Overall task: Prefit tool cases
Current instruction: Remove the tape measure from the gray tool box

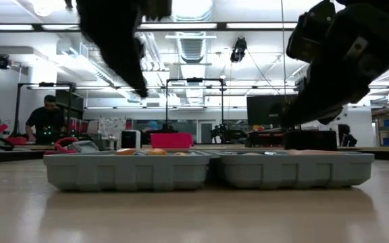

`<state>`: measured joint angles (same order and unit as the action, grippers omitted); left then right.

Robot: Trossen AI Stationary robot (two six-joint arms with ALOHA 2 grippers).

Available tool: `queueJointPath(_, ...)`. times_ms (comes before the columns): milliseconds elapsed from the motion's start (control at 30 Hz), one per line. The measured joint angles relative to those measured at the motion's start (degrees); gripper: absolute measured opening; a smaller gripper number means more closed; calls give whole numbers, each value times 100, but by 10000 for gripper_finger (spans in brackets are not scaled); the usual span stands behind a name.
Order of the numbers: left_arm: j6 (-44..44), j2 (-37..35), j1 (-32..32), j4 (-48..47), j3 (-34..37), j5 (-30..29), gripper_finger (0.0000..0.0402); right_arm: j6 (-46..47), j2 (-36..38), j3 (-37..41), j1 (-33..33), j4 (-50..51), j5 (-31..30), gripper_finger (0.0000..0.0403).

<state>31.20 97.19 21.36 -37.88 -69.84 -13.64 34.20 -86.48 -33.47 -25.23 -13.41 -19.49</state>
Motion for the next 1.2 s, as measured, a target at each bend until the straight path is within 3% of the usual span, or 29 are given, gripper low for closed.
queueJointPath(200, 504, -178, -266, 515, 704, 67, 208, 192, 0, 0, 187, 42, 9, 0)
queueJointPath(433, 629, -90, -579, 580, 773, 116, 202, 279, 0, 0, 618, 157, 410, 0)
queueJointPath(733, 695, -90, -694, 667, 897, 680, 193, -193, 0, -2, 883, 203, 941, 0)
queueJointPath(1200, 660, -85, -972, 893, 1337, 327, 184, -614, 0, -4, 1543, 721, 898, 0)
